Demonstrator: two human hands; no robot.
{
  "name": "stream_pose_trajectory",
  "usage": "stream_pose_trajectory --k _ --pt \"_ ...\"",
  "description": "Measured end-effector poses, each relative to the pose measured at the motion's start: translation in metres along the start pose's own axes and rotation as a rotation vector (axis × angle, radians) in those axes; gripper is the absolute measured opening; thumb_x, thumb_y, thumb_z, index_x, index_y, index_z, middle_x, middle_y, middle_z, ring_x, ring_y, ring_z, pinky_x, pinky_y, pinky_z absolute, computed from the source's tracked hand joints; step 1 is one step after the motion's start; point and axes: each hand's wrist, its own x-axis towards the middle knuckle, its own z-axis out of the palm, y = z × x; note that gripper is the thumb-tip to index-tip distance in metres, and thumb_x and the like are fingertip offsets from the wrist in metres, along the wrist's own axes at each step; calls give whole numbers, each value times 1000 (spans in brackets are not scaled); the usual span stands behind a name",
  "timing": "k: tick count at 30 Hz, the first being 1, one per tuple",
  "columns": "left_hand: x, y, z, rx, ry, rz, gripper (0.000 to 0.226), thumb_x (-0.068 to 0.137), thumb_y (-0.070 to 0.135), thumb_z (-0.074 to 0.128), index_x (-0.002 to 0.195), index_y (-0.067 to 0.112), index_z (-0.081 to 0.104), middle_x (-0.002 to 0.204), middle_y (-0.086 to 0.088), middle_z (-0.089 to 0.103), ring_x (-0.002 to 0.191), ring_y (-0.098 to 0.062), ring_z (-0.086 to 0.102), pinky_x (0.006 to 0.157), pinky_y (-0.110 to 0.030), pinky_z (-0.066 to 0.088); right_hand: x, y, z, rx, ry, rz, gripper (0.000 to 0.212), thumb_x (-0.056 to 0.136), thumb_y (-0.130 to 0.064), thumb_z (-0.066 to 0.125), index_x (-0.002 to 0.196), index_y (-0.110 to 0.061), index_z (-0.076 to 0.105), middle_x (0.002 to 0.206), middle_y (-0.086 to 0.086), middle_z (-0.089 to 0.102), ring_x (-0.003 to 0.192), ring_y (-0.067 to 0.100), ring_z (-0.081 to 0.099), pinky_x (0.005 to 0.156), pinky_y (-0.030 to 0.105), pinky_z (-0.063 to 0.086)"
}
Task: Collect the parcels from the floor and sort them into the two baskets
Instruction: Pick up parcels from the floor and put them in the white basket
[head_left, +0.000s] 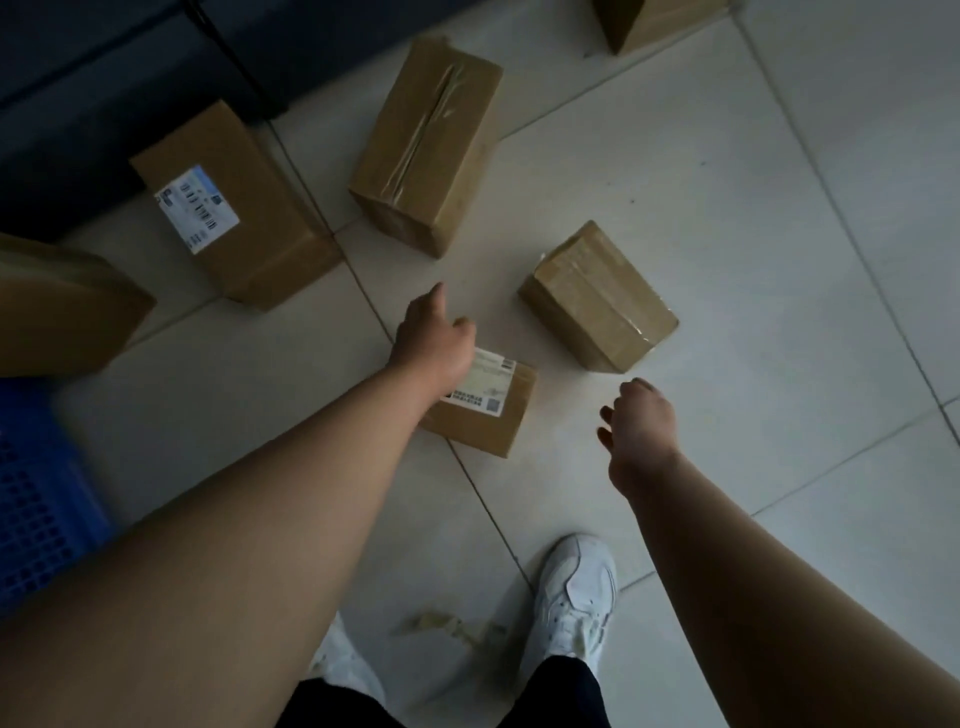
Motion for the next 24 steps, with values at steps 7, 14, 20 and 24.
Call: stream_pose_trajectory --k 7,14,20,24 --pt "26 80 31 -172 -176 167 53 104 23 31 155 20 18 160 -2 21 146 -19 22 116 -28 18 28 -51 -31 160 -35 -46 21 94 -25 41 95 -9 55 104 11 57 101 23 57 92 40 42" --pt "21 70 36 -175 -136 109 55 97 56 22 133 26 50 127 -5 58 116 -24 55 105 -45 39 35 -53 -49 188 70 -109 22 90 -28 44 93 -9 53 84 11 61 78 24 55 71 36 41" --pt "14 54 36 -305 -56 61 53 94 61 32 114 17 53 109 -3 66 104 -21 62 84 -37 46 25 -47 -38 241 60 -148 25 94 -19 49 78 -12 66 72 0 56 80 19 52 79 34 43" --pt "-5 56 19 -377 165 88 43 97 53 35 108 17 56 104 -1 65 98 -18 61 85 -36 48 -1 -40 -27 296 59 -172 25 94 -14 50 79 -14 70 78 0 68 82 20 61 81 33 49"
